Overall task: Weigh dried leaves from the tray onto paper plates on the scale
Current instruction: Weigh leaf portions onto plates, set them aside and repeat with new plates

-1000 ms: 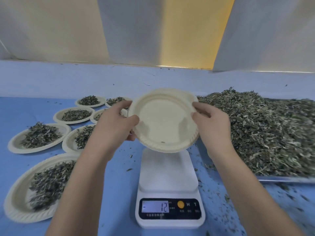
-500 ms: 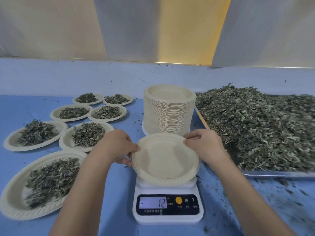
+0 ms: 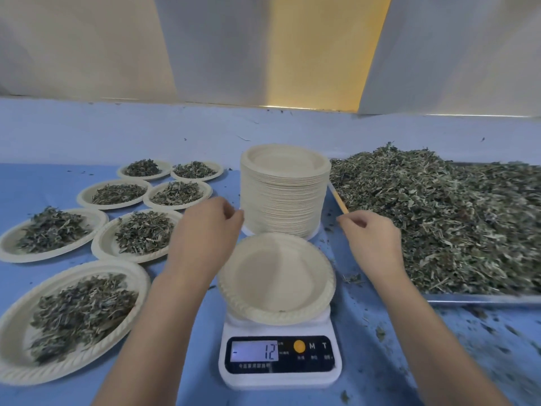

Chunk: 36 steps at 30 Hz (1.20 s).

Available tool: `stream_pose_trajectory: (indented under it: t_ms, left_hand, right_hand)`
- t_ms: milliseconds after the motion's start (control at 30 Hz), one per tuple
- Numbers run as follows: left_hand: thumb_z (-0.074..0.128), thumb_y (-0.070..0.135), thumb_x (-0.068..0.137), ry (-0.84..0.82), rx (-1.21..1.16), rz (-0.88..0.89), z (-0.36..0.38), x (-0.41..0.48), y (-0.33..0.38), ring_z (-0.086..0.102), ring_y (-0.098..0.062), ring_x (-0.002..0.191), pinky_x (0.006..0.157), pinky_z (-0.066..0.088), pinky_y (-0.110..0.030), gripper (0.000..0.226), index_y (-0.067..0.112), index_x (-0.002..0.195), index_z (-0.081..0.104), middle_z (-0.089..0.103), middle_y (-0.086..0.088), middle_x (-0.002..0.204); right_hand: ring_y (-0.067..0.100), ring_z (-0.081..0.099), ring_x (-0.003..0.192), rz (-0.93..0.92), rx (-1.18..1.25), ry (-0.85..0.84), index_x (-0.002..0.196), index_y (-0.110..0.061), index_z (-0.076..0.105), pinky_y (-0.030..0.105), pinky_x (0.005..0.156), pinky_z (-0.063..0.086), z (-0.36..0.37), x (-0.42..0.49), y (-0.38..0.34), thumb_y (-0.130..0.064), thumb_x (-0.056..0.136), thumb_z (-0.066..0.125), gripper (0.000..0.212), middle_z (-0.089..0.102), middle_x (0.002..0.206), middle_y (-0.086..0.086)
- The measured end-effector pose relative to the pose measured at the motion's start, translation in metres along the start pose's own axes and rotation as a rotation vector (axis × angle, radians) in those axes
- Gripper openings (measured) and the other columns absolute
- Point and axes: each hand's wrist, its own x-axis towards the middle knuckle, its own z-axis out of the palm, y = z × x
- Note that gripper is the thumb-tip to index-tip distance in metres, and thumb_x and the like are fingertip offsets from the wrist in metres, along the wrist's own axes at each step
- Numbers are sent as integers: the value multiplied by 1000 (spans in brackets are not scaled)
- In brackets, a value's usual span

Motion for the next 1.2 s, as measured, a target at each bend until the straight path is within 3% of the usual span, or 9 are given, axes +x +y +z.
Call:
stream_pose_trajectory:
  t_ms: [133, 233, 333, 433, 500, 667, 900, 1067, 1200]
  left_hand:
    - [53, 26, 88, -75, -322, 94, 18, -11, 43, 62, -12, 77, 66, 45, -22, 19, 17, 78, 66, 69, 4, 73]
    - [53, 22, 88, -149, -452, 91, 38, -15, 69, 65, -18, 80, 78, 51, -38, 20, 12, 77, 66, 70, -2, 75]
    - [52, 20, 86, -190, -501, 94, 56, -16, 89, 66, -22, 80, 80, 51, -42, 21, 8, 79, 68, 71, -5, 77]
    - [51, 19, 84, -237, -552, 76, 70, -14, 104, 66, -25, 79, 79, 53, -45, 22, 13, 71, 68, 71, -5, 75]
    - [52, 19, 84, -250, -575, 67, 76, -12, 108, 67, -25, 77, 78, 53, -45, 23, 16, 67, 68, 71, -4, 73]
    - [52, 18, 85, -239, -594, 68, 85, -9, 107, 67, -27, 74, 73, 53, -42, 27, 18, 63, 67, 71, -2, 70]
    - [53, 19, 86, -266, -630, 38, 90, -11, 105, 67, -13, 71, 63, 47, -26, 27, 22, 63, 66, 69, 7, 65]
    - [51, 19, 88, -283, -604, 67, 92, -14, 106, 67, -11, 69, 57, 41, -22, 26, 19, 67, 67, 69, 7, 67]
    - [51, 18, 88, -275, -598, 59, 91, -14, 104, 67, -8, 67, 57, 41, -21, 26, 21, 67, 66, 69, 8, 67]
  right_hand:
    - [23, 58, 87, -105, -287, 110, 114, -14, 66, 30, 65, 44, -15, 23, 23, -9, 91, 50, 29, 64, 114, 6]
    - [27, 41, 128, -225, -614, -128, 136, -14, 50, 39, 91, 46, -19, 48, 43, -4, 94, 45, 43, 44, 143, 8]
    - [23, 11, 146, -250, -852, -429, 149, -21, 27, 42, 113, 28, -16, 74, 58, -11, 100, 41, 52, 13, 160, 3]
    - [31, 1, 147, -104, -927, -601, 152, -31, 10, 49, 115, 22, -9, 89, 73, -28, 103, 34, 55, -3, 161, 2]
    - [38, 9, 144, -21, -878, -623, 152, -33, 9, 49, 113, 23, -4, 93, 79, -33, 103, 29, 53, 4, 160, 9]
    - [39, 45, 122, -29, -819, -602, 142, -12, 36, 39, 93, 40, -4, 92, 75, -24, 101, 33, 43, 41, 138, 20]
    - [32, 47, 124, 13, -724, -660, 141, -21, 43, 28, 84, 40, -21, 72, 64, -10, 93, 38, 50, 43, 144, 14]
    - [30, 55, 110, -59, -645, -495, 137, -37, 45, 37, 85, 48, -40, 61, 52, -19, 88, 46, 51, 42, 142, 8]
    - [34, 52, 111, -41, -618, -225, 134, -27, 49, 38, 80, 42, -30, 59, 54, -32, 97, 36, 39, 46, 136, 10]
